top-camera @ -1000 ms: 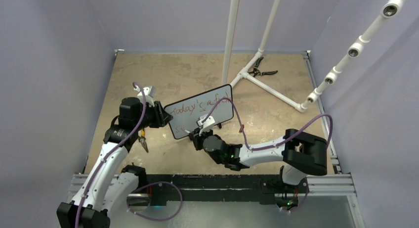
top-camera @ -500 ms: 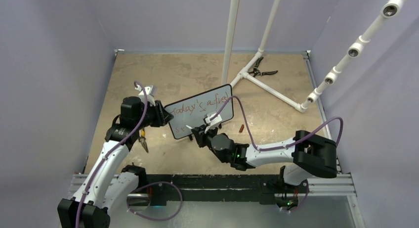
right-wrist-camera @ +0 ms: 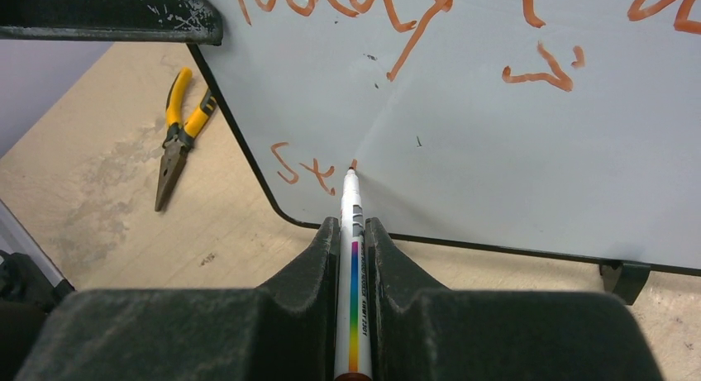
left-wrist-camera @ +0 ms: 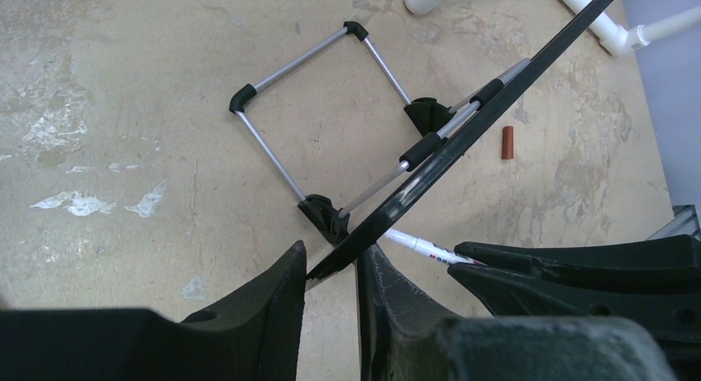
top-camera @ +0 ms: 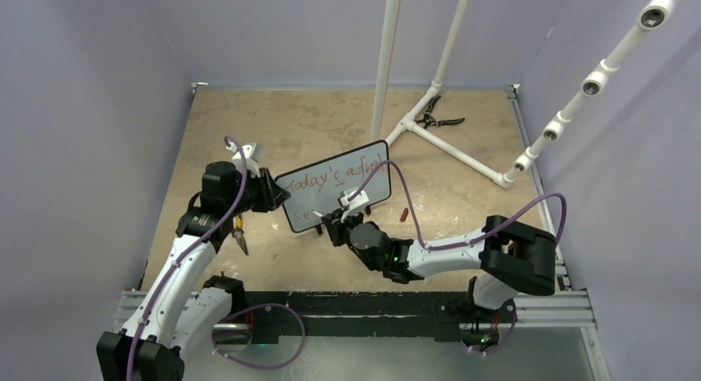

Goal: Write a sentence on the whiteboard

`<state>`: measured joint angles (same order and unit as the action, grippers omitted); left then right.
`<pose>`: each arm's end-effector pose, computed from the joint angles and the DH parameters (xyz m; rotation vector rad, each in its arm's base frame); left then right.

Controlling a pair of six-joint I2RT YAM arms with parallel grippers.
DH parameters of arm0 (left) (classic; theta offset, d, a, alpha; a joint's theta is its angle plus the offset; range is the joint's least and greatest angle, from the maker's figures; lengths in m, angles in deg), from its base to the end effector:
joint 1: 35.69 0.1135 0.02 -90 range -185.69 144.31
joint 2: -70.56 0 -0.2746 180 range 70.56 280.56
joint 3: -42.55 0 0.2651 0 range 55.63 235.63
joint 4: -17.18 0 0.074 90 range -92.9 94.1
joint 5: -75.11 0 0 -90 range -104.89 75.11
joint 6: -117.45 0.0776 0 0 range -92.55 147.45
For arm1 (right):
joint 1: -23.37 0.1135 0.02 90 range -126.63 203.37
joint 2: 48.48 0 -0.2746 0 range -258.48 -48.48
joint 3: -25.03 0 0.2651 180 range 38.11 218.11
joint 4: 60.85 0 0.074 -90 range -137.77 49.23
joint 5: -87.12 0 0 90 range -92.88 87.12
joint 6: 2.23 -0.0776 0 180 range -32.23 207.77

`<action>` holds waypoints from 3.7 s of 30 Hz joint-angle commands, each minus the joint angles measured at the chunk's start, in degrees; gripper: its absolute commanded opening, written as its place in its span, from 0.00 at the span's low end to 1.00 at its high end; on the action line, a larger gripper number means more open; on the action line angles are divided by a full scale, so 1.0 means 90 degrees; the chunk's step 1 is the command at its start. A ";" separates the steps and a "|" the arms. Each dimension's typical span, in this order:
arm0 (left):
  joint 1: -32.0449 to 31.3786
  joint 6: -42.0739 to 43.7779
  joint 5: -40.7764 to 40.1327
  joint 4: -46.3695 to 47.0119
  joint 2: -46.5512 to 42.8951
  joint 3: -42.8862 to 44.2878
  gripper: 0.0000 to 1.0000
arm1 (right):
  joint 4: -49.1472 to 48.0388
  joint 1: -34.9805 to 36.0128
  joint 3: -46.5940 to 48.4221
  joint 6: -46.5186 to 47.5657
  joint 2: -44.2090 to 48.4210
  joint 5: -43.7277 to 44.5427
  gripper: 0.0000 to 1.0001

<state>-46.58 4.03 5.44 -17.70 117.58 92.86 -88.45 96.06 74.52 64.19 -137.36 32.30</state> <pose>0.2134 -0.0685 0.2527 -0.0205 2.1707 -0.7262 0.1480 0.3247 0.1917 -0.3138 1.7608 0.6820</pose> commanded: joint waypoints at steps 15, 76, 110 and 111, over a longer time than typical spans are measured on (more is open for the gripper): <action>0.0019 -0.0039 0.0090 0.0274 0.0000 -0.0035 0.22 | -0.0200 -0.0068 0.0184 0.0146 -0.0179 -0.0140 0.00; 0.0019 -0.0035 0.0078 0.0255 -0.0020 -0.0026 0.21 | 0.0544 -0.0068 0.0198 -0.0308 -0.0176 0.0477 0.00; 0.0019 -0.0035 0.0069 0.0245 -0.0049 -0.0025 0.21 | -0.0499 -0.0068 -0.0103 0.0424 0.0511 0.0082 0.00; 0.0019 -0.0035 0.0074 0.0245 -0.0048 -0.0026 0.21 | -0.0511 -0.0068 -0.0079 0.0439 0.0479 0.0072 0.00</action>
<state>-46.58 4.47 5.99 -16.96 117.54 92.64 -89.83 95.62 71.32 65.88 -132.48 33.54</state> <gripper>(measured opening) 0.205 0.143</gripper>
